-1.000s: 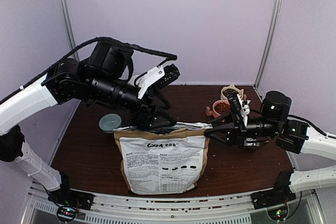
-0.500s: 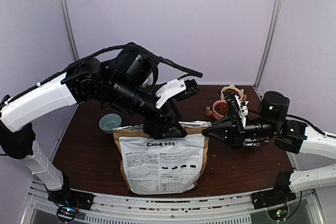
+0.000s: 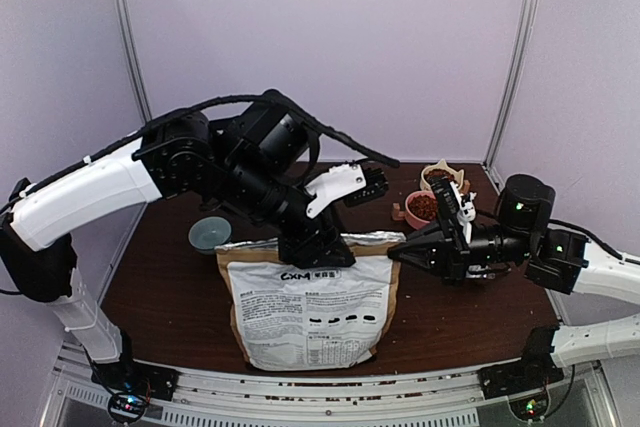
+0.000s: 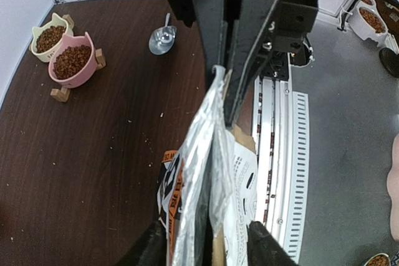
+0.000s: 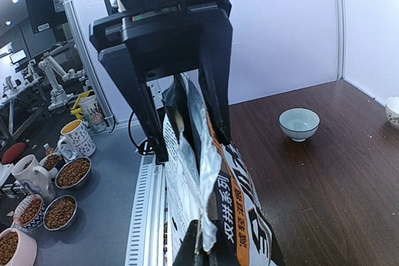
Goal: Serve the pet food
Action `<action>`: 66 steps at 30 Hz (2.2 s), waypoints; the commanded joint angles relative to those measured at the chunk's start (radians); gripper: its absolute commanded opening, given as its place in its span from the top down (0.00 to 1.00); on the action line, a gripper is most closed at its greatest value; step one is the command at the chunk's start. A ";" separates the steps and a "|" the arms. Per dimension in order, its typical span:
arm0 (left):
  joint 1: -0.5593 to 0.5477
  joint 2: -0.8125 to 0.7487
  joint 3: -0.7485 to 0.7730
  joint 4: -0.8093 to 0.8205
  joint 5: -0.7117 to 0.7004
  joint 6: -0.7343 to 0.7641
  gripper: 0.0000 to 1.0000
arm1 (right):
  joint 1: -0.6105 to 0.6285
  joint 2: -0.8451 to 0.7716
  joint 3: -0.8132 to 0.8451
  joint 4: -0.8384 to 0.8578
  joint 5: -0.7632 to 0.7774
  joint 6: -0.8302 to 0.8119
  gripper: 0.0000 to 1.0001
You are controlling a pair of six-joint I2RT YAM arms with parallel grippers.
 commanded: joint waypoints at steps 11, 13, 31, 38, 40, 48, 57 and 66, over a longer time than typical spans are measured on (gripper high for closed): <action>-0.004 0.033 0.051 0.007 0.031 -0.006 1.00 | 0.014 0.006 0.006 0.112 0.000 0.025 0.80; -0.004 0.033 0.051 0.007 0.028 -0.007 1.00 | 0.016 0.014 0.011 0.113 -0.005 0.023 0.76; -0.004 0.033 0.053 0.020 0.036 -0.011 1.00 | 0.028 0.042 0.037 0.101 0.002 0.017 1.00; -0.004 0.058 0.067 0.065 0.069 -0.019 0.69 | 0.029 0.028 0.030 0.101 -0.003 0.017 1.00; -0.004 0.074 0.081 0.067 0.073 -0.017 0.68 | 0.029 0.025 0.030 0.099 -0.005 0.018 1.00; -0.004 0.124 0.126 0.066 0.094 -0.005 0.73 | 0.029 0.018 0.029 0.094 -0.011 0.016 1.00; -0.004 0.142 0.140 0.062 0.109 0.003 1.00 | 0.029 0.011 0.021 0.090 -0.008 0.009 1.00; -0.004 0.125 0.164 -0.018 0.035 0.017 0.80 | 0.029 -0.005 0.019 0.075 0.013 -0.008 1.00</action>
